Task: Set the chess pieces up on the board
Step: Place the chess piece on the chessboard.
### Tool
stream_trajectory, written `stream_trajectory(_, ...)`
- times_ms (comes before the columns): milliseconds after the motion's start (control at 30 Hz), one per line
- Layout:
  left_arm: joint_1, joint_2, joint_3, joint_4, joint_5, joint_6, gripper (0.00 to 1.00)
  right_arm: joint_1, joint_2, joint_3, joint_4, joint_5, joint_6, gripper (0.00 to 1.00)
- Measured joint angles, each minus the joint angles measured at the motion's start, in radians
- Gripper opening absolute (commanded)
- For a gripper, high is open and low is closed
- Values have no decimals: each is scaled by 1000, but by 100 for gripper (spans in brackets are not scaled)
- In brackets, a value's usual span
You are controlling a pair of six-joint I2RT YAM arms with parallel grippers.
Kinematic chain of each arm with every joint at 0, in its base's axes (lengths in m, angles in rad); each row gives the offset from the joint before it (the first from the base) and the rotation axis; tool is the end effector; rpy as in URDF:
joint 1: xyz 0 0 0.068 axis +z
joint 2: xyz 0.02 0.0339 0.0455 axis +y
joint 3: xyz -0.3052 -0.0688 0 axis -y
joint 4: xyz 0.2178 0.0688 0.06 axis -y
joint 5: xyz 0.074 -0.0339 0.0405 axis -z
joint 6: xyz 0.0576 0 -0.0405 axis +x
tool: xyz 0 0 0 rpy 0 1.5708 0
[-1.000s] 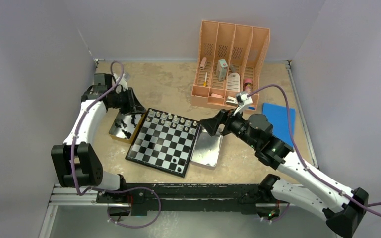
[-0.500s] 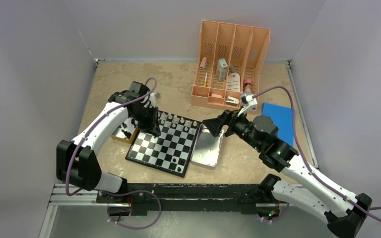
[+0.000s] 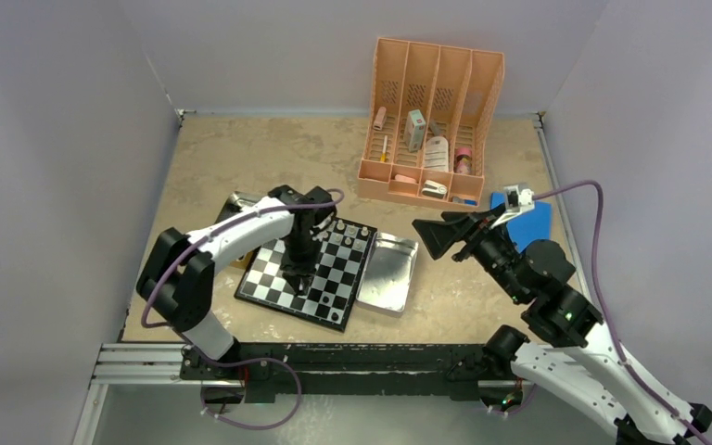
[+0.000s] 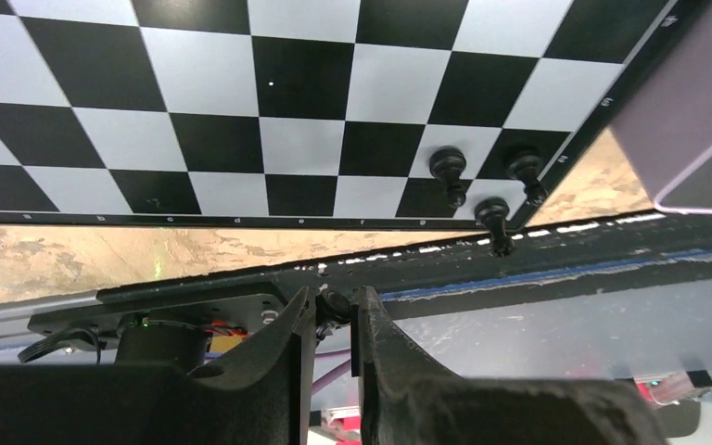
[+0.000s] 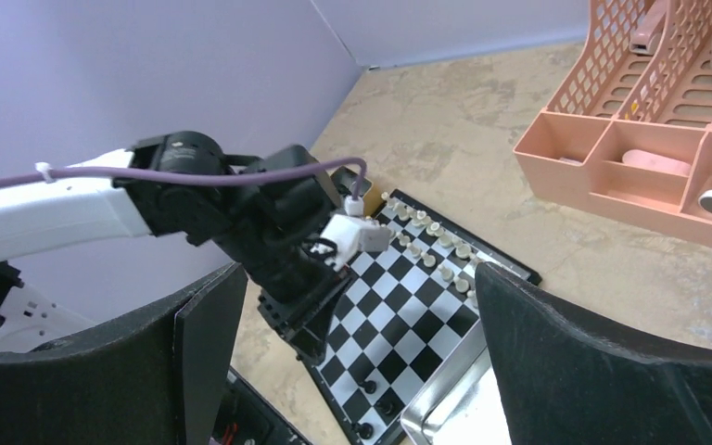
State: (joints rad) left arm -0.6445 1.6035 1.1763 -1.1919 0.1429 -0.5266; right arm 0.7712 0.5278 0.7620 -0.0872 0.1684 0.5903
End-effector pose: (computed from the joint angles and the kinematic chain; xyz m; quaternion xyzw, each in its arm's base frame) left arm 0.1923 -0.1548 0.2520 -0.0570 -0.9955 0.0462 0.0595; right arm 0.0667 0.0514 0.3953 0.0046 0.6540 0.4321 0.6209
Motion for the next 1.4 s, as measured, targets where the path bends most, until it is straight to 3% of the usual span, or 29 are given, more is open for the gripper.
stream_trajectory(400,-82,145,-4,10,-64,-65,9,0,-35,12,-61,34,-1,96)
stream_trajectory(1400,-111,208,-7,44,-122,-68,10,0,-38,12,-78,77,0,96)
